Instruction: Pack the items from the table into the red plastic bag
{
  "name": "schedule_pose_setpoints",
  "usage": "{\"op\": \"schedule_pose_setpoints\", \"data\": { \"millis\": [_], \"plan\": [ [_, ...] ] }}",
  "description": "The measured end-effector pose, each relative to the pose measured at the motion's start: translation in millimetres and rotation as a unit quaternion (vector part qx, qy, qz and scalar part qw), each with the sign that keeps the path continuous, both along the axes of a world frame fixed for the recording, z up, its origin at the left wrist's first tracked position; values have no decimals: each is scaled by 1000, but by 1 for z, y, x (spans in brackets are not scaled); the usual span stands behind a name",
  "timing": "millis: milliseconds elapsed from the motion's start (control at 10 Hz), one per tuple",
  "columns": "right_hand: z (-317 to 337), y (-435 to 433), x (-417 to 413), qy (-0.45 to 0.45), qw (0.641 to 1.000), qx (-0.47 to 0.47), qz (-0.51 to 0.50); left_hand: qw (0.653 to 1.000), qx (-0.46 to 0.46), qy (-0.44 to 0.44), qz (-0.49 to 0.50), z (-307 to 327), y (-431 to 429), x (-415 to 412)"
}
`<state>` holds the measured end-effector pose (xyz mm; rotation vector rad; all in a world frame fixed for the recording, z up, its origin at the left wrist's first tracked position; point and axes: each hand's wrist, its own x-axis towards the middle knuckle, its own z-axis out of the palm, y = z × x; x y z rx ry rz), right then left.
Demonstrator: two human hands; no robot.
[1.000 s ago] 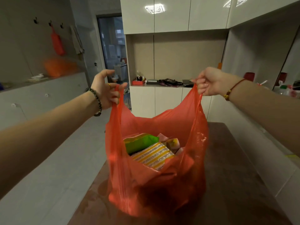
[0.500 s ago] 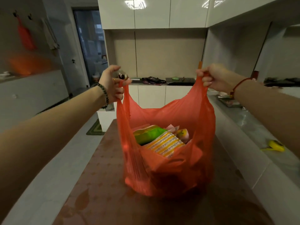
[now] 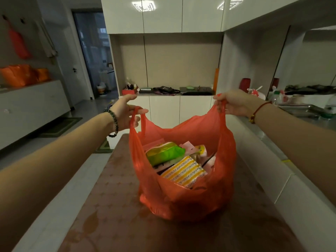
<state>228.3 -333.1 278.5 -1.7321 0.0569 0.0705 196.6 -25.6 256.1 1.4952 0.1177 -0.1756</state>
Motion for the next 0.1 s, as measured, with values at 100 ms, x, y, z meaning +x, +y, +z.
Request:
{"op": "schedule_pose_setpoints", "data": {
  "millis": [100],
  "plan": [
    [-5, -8, -7, 2, 997, -81, -19, 999, 30, 18, -5, -3, 2, -10]
  ]
}}
